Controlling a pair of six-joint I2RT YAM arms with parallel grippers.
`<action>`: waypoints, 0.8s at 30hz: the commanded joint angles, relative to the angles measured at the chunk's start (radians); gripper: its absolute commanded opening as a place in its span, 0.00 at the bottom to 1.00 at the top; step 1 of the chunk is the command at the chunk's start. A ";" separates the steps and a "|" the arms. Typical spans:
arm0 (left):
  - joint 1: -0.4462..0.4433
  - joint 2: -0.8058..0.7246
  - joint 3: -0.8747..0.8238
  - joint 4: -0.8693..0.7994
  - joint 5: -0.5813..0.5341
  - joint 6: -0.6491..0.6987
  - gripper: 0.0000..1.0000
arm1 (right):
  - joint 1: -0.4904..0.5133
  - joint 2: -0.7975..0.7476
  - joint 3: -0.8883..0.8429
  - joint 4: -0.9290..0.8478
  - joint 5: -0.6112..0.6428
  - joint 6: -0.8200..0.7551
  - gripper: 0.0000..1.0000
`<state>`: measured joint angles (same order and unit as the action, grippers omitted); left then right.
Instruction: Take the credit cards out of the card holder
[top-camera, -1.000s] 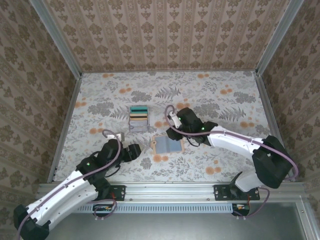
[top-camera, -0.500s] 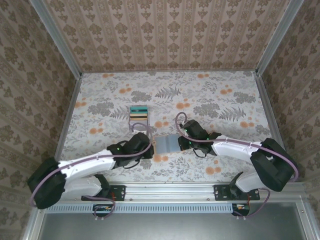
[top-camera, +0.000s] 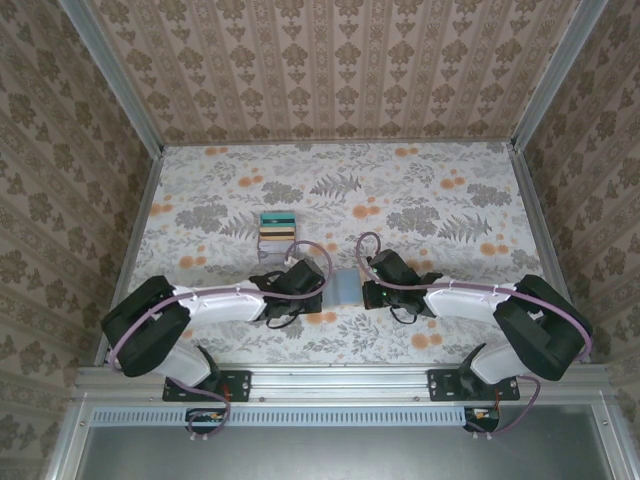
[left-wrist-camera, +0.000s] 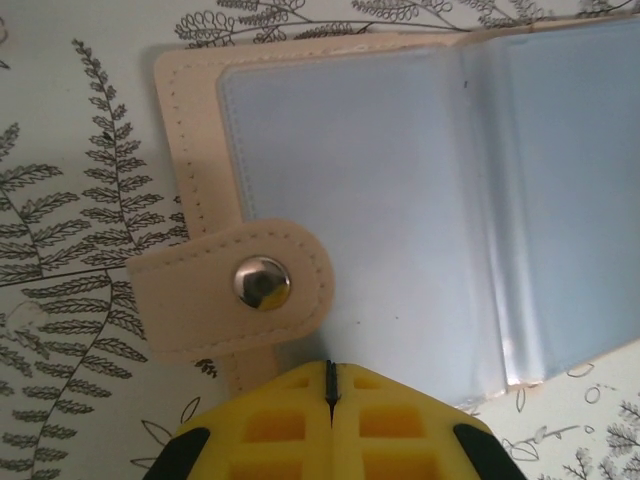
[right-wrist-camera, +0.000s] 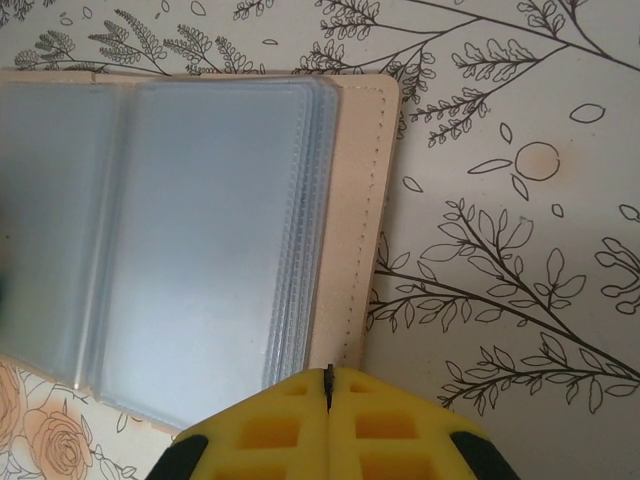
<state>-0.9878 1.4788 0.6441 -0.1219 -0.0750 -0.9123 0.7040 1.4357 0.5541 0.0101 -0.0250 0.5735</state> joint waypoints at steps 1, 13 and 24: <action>-0.007 0.049 0.017 -0.007 0.003 -0.021 0.00 | -0.003 0.024 -0.006 0.023 0.012 0.016 0.01; -0.026 0.109 0.063 0.088 0.078 -0.007 0.00 | -0.002 0.046 -0.001 0.036 -0.015 0.029 0.01; -0.024 -0.121 0.059 -0.085 -0.027 0.035 0.09 | -0.001 -0.038 0.018 -0.025 0.014 0.014 0.10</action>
<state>-1.0077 1.4330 0.6941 -0.1173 -0.0471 -0.9115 0.7040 1.4414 0.5545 0.0307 -0.0257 0.5835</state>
